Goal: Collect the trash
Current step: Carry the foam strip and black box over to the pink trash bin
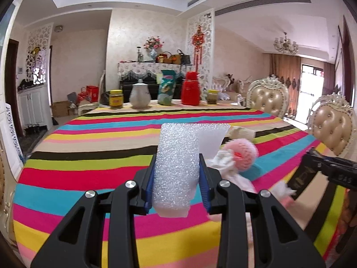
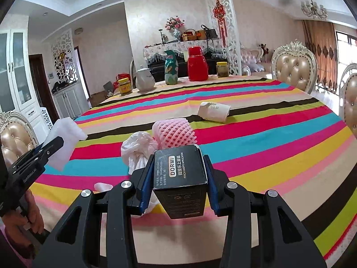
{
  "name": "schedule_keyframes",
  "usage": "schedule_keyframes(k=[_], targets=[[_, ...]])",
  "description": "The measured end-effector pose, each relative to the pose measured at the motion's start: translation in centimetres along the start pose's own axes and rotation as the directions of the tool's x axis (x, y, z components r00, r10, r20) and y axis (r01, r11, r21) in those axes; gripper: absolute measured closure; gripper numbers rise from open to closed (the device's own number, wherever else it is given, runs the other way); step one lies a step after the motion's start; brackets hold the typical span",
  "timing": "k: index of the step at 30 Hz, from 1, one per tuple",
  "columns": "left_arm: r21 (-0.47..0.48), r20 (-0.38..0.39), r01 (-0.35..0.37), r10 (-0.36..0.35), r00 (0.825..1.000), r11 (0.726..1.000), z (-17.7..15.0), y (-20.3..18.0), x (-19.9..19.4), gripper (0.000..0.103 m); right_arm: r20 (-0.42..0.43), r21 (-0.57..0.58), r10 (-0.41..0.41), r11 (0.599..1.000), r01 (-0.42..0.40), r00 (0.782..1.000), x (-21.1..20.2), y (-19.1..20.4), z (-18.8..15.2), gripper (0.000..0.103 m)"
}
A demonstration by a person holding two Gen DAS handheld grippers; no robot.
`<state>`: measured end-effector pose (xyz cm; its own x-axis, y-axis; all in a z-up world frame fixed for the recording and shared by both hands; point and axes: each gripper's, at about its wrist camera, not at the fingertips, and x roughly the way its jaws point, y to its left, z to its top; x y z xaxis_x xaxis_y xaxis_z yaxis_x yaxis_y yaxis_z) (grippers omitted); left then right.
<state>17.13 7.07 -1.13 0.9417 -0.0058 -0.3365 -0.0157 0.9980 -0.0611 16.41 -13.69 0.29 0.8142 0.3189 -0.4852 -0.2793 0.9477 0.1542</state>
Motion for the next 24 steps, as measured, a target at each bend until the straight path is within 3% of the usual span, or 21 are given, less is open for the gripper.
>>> schedule_keyframes(k=[13, 24], targets=[[0.073, -0.032, 0.152, -0.150, 0.988, 0.986, -1.1, -7.5, -2.1, 0.070, 0.069, 0.038, -0.032, 0.999, 0.029, 0.997, -4.2, -2.9, -0.7, 0.063], [0.123, -0.033, 0.276, -0.274, 0.961, 0.953, -0.6, -14.8, -2.0, 0.070, 0.103, 0.029, -0.141, 0.990, 0.139, 0.985, -8.2, -6.6, -2.3, 0.063]])
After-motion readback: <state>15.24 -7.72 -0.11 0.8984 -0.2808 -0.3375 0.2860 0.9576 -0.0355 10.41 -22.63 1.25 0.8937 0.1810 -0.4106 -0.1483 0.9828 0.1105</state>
